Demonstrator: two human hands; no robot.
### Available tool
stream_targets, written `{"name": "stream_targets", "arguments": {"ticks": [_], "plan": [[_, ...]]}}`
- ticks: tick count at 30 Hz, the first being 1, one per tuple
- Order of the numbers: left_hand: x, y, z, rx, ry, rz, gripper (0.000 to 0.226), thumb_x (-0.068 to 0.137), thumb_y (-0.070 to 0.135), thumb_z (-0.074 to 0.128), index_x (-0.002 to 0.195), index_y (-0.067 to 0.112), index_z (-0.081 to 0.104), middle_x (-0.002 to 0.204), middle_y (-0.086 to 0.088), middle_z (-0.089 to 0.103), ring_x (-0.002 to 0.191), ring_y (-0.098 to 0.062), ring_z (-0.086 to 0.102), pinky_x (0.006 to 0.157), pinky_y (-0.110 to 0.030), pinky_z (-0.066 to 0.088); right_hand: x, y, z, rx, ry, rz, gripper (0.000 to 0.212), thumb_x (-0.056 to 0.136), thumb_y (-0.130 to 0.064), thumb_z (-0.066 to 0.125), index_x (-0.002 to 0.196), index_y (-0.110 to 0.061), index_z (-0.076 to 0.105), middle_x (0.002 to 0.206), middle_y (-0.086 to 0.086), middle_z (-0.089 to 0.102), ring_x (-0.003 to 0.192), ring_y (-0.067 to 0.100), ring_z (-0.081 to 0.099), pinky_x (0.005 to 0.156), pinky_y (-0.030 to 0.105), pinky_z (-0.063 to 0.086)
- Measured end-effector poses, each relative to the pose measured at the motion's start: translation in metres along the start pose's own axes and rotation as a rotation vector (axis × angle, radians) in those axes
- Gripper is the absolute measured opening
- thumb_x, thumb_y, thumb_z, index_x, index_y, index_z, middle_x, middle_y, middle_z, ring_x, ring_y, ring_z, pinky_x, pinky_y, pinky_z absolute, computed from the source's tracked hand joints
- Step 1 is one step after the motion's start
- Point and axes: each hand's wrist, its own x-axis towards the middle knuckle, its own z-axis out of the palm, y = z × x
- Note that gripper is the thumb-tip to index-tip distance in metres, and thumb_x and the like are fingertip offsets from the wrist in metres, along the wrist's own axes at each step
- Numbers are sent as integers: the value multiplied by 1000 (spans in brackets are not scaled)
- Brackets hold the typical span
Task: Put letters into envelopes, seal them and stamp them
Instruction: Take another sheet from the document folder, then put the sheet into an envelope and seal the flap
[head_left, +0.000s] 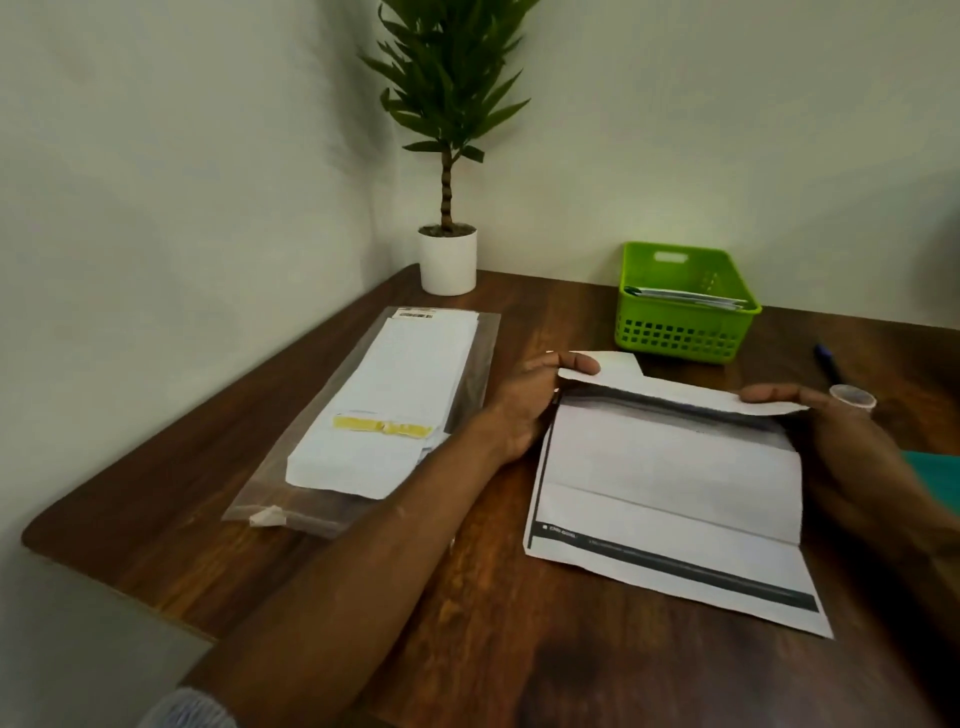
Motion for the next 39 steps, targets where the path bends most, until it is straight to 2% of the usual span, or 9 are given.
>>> {"name": "stream_targets", "arguments": {"ticks": [3, 7, 10, 13, 20, 28, 34, 36, 39], "plan": [[0, 0, -2, -75, 6, -24, 31, 95, 15, 46, 101, 7, 75, 106, -23, 69, 89, -32, 64, 84, -39, 56, -3, -5, 1, 139, 11, 42, 33, 78, -15, 51, 82, -7, 83, 103, 18, 80, 89, 33, 79, 68, 40, 66], [-1, -1, 0, -60, 19, 45, 41, 94, 32, 55, 119, 4, 71, 117, -12, 72, 92, -20, 67, 80, -29, 56, -4, -4, 0, 121, 43, 26, 21, 91, -20, 63, 96, -13, 82, 103, 10, 81, 93, 26, 79, 62, 33, 64], [1, -6, -1, 92, -42, 122, 57, 85, 18, 79, 138, 23, 59, 140, -5, 58, 125, -23, 58, 106, -40, 50, -8, -3, 2, -13, 12, -11, 41, 79, -13, 79, 118, -23, 75, 100, -3, 82, 89, 15, 79, 61, 27, 63], [5, -11, -4, 103, -108, 118, 87, 80, 4, 81, 151, 30, 39, 144, -2, 50, 129, -25, 56, 106, -43, 51, -9, -4, 1, -4, 57, -66, 52, 76, -6, 81, 123, -28, 72, 93, -13, 81, 88, 11, 79, 63, 27, 63], [11, -17, -7, 117, -133, 101, 52, 79, 9, 83, 127, 11, 64, 118, -8, 75, 108, -27, 72, 94, -44, 58, -11, -7, 0, 58, 60, -98, 57, 74, -9, 82, 128, -17, 67, 116, 3, 79, 103, 23, 78, 76, 31, 65], [4, -8, -2, -65, -131, 64, 56, 77, 34, 80, 127, 12, 66, 121, -11, 73, 111, -28, 71, 89, -40, 60, -15, -8, -3, -102, -5, -104, 34, 78, -11, 76, 111, -19, 74, 105, -3, 82, 92, 17, 79, 64, 22, 62], [5, 2, -4, 22, -152, -107, 80, 83, 83, 44, 128, 21, 67, 117, -13, 72, 106, -31, 70, 85, -43, 59, -8, -4, -9, -97, 59, -182, 26, 91, 2, 69, 114, -9, 75, 109, 6, 80, 99, 24, 78, 77, 28, 64], [5, 2, -5, 44, -143, -139, 81, 83, 83, 47, 122, 17, 71, 107, -14, 72, 94, -28, 69, 77, -37, 58, -7, -3, -9, -156, 47, -245, 26, 94, 7, 63, 104, -11, 79, 110, 3, 80, 106, 20, 75, 80, 21, 61], [2, 1, -3, 47, -132, -111, 46, 86, 52, 72, 119, 20, 71, 111, -10, 74, 94, -22, 70, 75, -36, 60, -7, -1, -7, -166, 29, -251, 42, 95, 13, 57, 86, -19, 83, 111, -2, 80, 111, 11, 73, 81, 16, 59]]}}
